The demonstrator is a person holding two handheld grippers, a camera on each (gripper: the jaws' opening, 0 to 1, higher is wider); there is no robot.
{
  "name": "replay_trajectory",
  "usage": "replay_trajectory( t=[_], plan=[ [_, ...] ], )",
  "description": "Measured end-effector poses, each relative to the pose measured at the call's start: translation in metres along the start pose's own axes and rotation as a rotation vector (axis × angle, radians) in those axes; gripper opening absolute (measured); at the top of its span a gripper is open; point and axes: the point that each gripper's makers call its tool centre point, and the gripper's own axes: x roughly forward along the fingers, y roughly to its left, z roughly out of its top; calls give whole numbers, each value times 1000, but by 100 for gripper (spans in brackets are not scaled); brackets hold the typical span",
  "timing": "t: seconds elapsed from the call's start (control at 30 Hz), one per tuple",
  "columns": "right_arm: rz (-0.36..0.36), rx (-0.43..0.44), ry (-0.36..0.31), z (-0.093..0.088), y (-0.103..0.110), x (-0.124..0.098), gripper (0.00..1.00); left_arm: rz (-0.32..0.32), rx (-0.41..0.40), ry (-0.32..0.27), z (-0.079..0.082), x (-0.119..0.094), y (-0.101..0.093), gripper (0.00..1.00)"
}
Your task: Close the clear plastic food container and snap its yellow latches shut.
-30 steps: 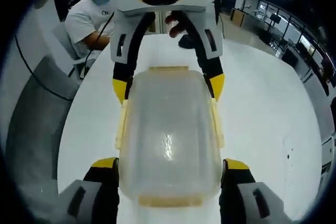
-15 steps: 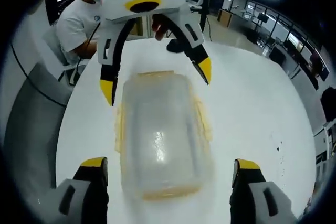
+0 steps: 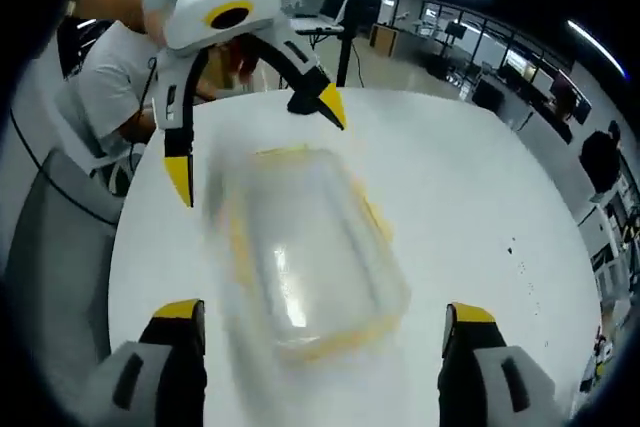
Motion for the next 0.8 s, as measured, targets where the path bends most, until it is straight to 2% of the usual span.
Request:
replay_trajectory(
  t=[0.2, 0.37, 0.53, 0.8],
  plan=[
    [-25, 25, -35, -4, 11, -13, 99, 32, -58, -13, -10, -10, -13, 99],
    [-51, 64, -60, -10, 23, -24, 99, 42, -136, -19, -18, -19, -33, 99],
    [-60, 126, -84, -22, 35, -31, 99, 66, -174, -44, -23, -26, -49, 99],
    [-92, 158, -117, -38, 57, -51, 99, 97, -200, -87, -25, -39, -77, 97]
  ],
)
